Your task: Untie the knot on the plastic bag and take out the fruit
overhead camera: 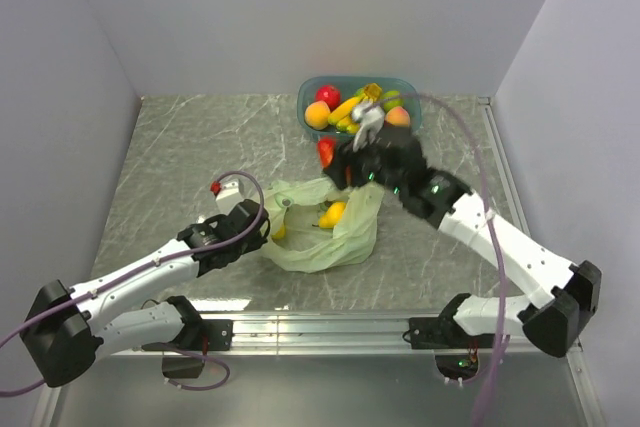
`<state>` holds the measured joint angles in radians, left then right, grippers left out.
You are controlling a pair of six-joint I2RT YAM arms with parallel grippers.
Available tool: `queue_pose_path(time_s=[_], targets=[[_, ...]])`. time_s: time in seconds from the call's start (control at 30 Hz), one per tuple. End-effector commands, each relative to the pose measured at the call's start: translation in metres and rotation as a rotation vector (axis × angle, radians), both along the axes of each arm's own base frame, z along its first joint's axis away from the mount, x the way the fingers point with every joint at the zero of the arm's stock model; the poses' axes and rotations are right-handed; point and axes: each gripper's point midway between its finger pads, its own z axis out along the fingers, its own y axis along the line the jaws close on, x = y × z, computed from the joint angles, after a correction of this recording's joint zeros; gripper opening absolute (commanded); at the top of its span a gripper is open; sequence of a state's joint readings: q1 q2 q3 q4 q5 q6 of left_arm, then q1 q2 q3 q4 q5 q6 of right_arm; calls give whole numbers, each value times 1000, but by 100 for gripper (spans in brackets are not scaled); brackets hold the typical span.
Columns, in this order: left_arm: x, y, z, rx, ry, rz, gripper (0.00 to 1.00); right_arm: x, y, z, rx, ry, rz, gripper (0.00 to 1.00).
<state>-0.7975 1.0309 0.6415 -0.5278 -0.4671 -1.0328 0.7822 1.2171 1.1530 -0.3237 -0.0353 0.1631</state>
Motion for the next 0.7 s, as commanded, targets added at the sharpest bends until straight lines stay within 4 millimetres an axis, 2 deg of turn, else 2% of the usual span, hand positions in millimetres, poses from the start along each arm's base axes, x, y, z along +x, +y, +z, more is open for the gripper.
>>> queue_pose_path(time_s=[0.0,0.03,0.07,0.1,0.13,0.17,0.2,0.23,0.27,0.3,0.33,0.37,0.4,0.47,0.5,0.57,0.63,0.67], targets=[[3,-2,12,-31,-38,-8,0,70,-52,29,1,-62,-215,3],[2,-4,12,-44,-36,-17,1,90,-53,16,-20,-33,-243,3],[0,-4,12,-51,-34,-24,1,106,-58,17,-15,-28,-275,3],[-2,-6,13,-60,-32,-34,1,137,-69,16,-3,-17,-339,4],[-3,-7,13,-69,-29,-45,0,152,-72,15,8,-13,-366,4],[-4,-9,14,-74,-27,-56,0,172,-77,32,48,-36,-418,5],[-5,-10,15,-79,-26,-64,0,194,-79,10,27,2,-451,5],[-6,-11,14,-81,-20,-72,1,213,-97,6,22,5,-526,6],[-7,-13,14,-81,-11,-82,0,227,-105,-1,15,24,-575,6],[-8,-14,14,-82,-5,-88,1,249,-106,-7,30,40,-613,8],[-8,-15,15,-83,-3,-92,0,264,-123,-11,30,44,-669,11],[-9,-15,14,-78,5,-97,0,273,-128,-17,32,59,-696,15],[-9,-16,15,-81,7,-96,1,291,-129,-24,47,70,-710,30],[-9,-16,16,-84,7,-99,1,304,-133,-33,44,100,-709,49],[-8,-16,17,-85,2,-97,1,315,-131,-28,51,90,-703,67],[-8,-17,18,-92,-6,-102,2,316,-126,-23,45,89,-675,83],[-7,-20,19,-103,-17,-108,2,309,-122,-14,56,81,-648,89],[-6,-20,19,-99,-20,-116,2,304,-124,-25,42,91,-648,91]])
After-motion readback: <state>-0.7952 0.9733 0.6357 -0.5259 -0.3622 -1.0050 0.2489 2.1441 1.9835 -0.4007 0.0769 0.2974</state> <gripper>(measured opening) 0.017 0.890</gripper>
